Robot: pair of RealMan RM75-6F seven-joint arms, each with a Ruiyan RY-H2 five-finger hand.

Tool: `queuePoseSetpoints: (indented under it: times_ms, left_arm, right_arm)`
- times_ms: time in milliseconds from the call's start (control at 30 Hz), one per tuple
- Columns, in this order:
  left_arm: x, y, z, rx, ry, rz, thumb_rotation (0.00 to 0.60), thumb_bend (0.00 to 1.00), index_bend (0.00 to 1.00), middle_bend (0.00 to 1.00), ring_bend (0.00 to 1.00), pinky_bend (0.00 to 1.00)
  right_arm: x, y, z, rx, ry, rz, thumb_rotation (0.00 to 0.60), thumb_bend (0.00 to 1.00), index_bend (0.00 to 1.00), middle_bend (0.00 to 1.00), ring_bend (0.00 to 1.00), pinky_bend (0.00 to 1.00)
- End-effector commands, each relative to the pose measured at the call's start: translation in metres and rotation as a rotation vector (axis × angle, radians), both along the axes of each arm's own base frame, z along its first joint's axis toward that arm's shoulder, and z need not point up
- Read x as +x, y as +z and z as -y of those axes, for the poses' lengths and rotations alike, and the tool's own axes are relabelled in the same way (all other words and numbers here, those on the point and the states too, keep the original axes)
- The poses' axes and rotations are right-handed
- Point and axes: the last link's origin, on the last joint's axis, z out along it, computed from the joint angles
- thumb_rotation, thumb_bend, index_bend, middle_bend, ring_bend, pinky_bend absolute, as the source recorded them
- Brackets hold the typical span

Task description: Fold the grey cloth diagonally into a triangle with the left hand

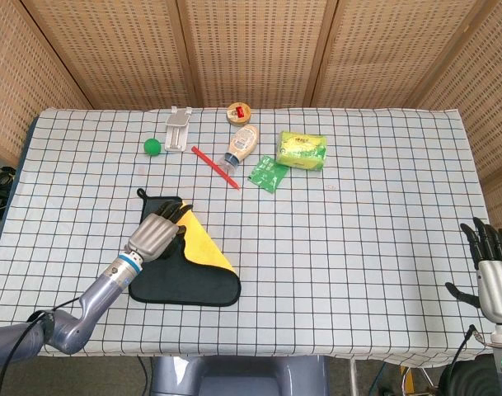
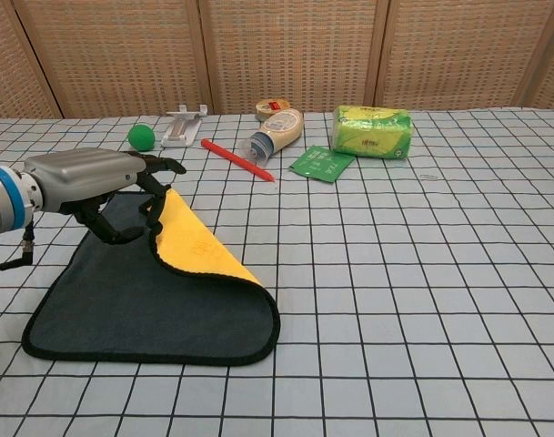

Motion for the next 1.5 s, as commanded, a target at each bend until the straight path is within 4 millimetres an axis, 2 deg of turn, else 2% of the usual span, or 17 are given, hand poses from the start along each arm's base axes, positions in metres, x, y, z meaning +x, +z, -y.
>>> queuePoseSetpoints:
  times_ms: [33,567,1500]
  left_arm:
    - [-0.008,0.004,0.010,-0.011,0.017,-0.007,0.600,0.50,0.57,0.00,0.00,0.00]
    - [-0.034,0.014,0.054,-0.047,0.054,-0.050,0.600,0.50,0.56,0.00,0.00,0.00]
    - [-0.055,0.026,0.087,-0.086,0.117,-0.082,0.600,0.50,0.53,0.00,0.00,0.00]
  right_arm:
    - [0.000,-0.001,0.000,0.002,0.002,0.001,0.600,0.00,0.09,0.00,0.00,0.00]
    - [0.002,-0.001,0.000,0.011,0.009,0.009,0.600,0.00,0.09,0.00,0.00,0.00]
    - [0.005,0.002,-0.002,0.008,0.021,0.025,0.600,0.00,0.09,0.00,0.00,0.00]
